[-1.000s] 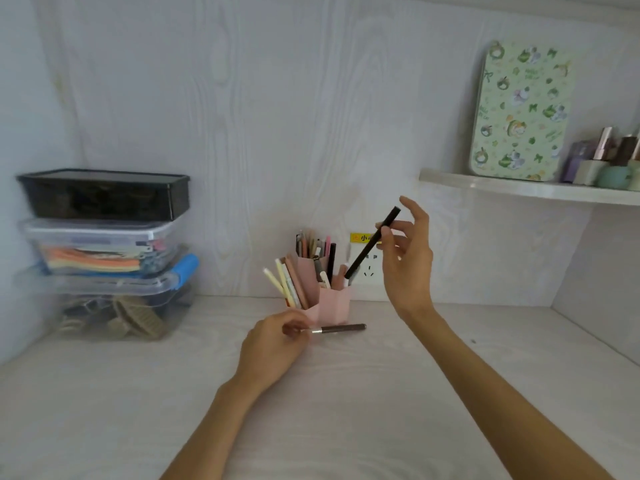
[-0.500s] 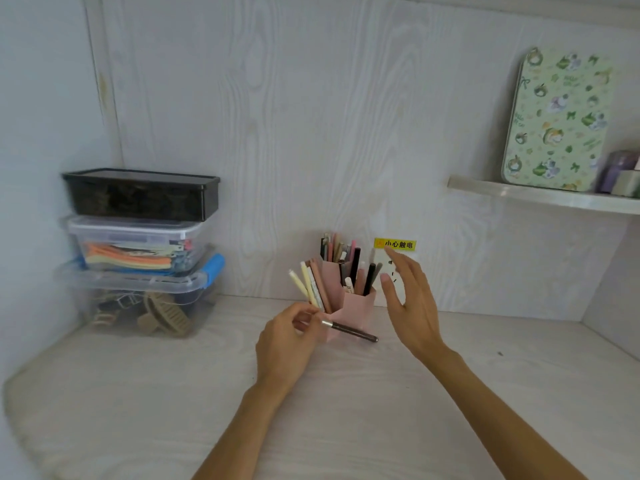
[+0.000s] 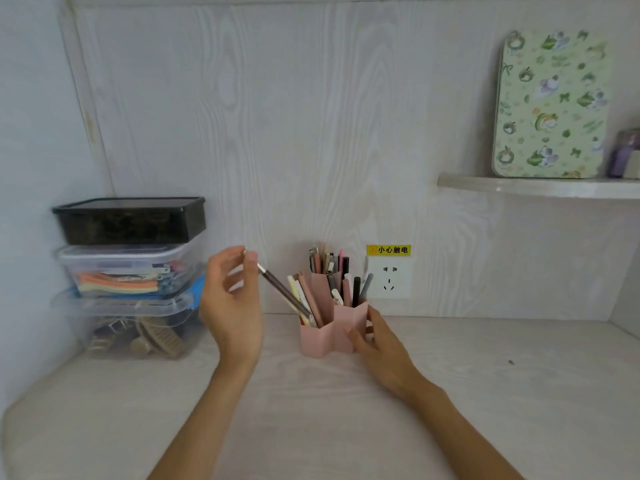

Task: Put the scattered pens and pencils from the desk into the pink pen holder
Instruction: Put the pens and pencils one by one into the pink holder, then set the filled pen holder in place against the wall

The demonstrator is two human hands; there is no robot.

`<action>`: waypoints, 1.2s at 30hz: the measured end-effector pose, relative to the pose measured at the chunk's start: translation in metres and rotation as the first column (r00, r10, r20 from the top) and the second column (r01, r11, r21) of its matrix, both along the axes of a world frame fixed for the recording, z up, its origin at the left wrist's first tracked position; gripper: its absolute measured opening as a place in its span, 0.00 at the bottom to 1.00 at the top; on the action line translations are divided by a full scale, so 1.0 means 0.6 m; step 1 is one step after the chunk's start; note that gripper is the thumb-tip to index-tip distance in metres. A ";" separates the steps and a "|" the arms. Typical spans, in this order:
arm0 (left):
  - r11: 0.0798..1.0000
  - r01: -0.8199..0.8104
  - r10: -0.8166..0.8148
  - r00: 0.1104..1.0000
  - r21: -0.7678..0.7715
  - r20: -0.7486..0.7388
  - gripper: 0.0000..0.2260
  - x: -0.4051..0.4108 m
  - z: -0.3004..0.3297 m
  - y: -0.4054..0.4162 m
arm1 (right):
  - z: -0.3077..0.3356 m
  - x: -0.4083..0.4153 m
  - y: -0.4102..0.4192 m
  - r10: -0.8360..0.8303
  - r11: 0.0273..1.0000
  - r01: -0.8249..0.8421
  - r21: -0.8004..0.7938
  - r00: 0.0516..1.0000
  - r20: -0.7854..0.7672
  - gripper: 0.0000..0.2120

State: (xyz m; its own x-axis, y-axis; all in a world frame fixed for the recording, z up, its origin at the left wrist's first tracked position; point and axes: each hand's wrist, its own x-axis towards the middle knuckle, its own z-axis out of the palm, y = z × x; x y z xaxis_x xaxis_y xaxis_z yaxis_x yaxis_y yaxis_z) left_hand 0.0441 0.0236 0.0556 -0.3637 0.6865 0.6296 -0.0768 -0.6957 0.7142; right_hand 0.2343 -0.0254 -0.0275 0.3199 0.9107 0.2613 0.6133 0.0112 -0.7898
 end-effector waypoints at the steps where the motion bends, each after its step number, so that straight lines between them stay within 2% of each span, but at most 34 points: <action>1: 0.999 -0.019 0.019 1.000 0.038 -0.005 0.08 0.007 0.020 0.005 | 0.001 -0.001 -0.001 0.010 1.000 -0.010 0.002 1.000 0.005 0.27; 4: 0.991 -0.075 0.085 0.993 0.115 -0.086 0.09 0.038 0.063 0.025 | 0.001 -0.003 -0.003 0.029 0.999 -0.029 0.017 0.999 0.029 0.24; 7: 0.981 -0.120 0.158 0.951 0.154 -0.266 0.09 0.070 0.064 0.049 | -0.002 -0.001 -0.003 0.030 0.999 -0.030 0.024 0.999 0.018 0.25; 10: 0.983 -0.107 0.161 0.892 0.150 -0.422 0.09 0.094 0.039 0.065 | -0.001 0.000 -0.002 0.026 0.999 -0.026 0.031 1.000 0.012 0.25; 16: 0.986 -0.132 0.166 0.873 0.104 -0.460 0.08 0.113 -0.021 0.058 | 0.001 0.002 -0.002 0.013 0.999 -0.015 0.052 0.999 0.035 0.27; 22: 0.936 -0.172 0.334 0.713 0.308 -0.617 0.06 0.102 -0.064 0.065 | -0.002 0.003 0.001 0.007 0.999 -0.010 0.043 0.997 0.074 0.30; 26: 0.925 -0.243 0.380 0.615 0.292 -0.691 0.07 0.081 -0.058 0.075 | -0.002 0.004 0.000 0.013 0.999 -0.015 0.041 0.998 0.062 0.30; 28: 0.940 -0.238 0.339 0.605 0.243 -0.720 0.10 0.066 -0.061 0.077 | -0.003 0.004 0.000 0.013 0.999 -0.015 0.029 0.997 0.071 0.30; 29: 0.950 -0.225 0.311 0.627 0.216 -0.714 0.12 0.057 -0.065 0.073 | -0.004 0.005 0.000 0.011 1.000 -0.013 0.026 0.997 0.078 0.30; 31: 0.972 -0.206 0.232 0.727 0.117 -0.646 0.16 0.039 -0.082 0.055 | -0.005 0.005 0.000 0.002 1.000 -0.003 0.020 0.997 0.081 0.30; 33: 0.988 -0.116 0.038 0.820 -0.102 -0.571 0.19 0.016 -0.109 0.035 | 0.000 0.000 -0.001 -0.006 1.000 0.005 0.018 0.999 0.051 0.28; 34: 0.964 -0.022 -0.134 0.821 -0.265 -0.555 0.20 0.008 -0.121 0.030 | 0.003 -0.001 -0.003 -0.009 1.000 0.008 0.021 1.000 0.011 0.29; 35: 0.898 0.068 -0.324 0.771 -0.434 -0.548 0.22 0.002 -0.130 0.027 | 0.006 -0.004 -0.005 -0.017 0.999 0.018 0.029 0.999 -0.037 0.29; 36: 0.825 0.094 -0.465 0.673 -0.558 -0.575 0.25 0.000 -0.134 0.027 | 0.009 -0.006 -0.008 -0.030 0.999 0.033 0.042 0.996 -0.080 0.30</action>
